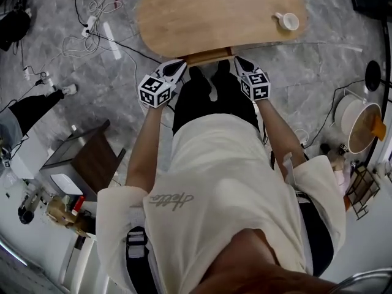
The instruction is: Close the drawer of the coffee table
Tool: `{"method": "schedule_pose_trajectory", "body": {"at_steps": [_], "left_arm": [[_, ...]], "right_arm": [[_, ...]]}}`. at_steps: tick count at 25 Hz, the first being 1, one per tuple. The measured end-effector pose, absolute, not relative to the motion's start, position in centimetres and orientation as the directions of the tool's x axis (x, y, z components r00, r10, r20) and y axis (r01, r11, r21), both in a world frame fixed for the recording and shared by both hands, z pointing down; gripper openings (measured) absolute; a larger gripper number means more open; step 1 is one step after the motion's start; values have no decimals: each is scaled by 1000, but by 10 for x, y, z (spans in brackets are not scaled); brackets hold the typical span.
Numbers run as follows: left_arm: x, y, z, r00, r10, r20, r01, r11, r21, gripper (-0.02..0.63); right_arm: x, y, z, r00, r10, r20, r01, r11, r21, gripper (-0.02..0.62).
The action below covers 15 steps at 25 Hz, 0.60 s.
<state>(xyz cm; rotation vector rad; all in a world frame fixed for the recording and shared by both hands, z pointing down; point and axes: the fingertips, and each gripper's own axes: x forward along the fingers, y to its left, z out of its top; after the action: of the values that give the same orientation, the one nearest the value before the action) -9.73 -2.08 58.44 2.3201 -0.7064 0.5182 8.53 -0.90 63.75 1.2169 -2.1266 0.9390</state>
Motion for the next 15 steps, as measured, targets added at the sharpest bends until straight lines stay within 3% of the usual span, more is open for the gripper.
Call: {"method": "schedule_pose_trajectory", "body": {"at_steps": [6, 10, 15], "left_arm": [[-95, -11, 691, 663, -347, 664, -717, -552, 427, 3], [-114, 28, 768, 558, -245, 793, -805, -394, 444, 3], [-118, 52, 807, 529, -201, 824, -833, -308, 460, 3]], "right_arm": [[119, 15, 724, -465, -343, 816, -866, 368, -338, -5], [136, 29, 771, -456, -230, 860, -846, 414, -337, -5], [152, 51, 830, -429, -44, 902, -768, 543, -339, -5]]}}
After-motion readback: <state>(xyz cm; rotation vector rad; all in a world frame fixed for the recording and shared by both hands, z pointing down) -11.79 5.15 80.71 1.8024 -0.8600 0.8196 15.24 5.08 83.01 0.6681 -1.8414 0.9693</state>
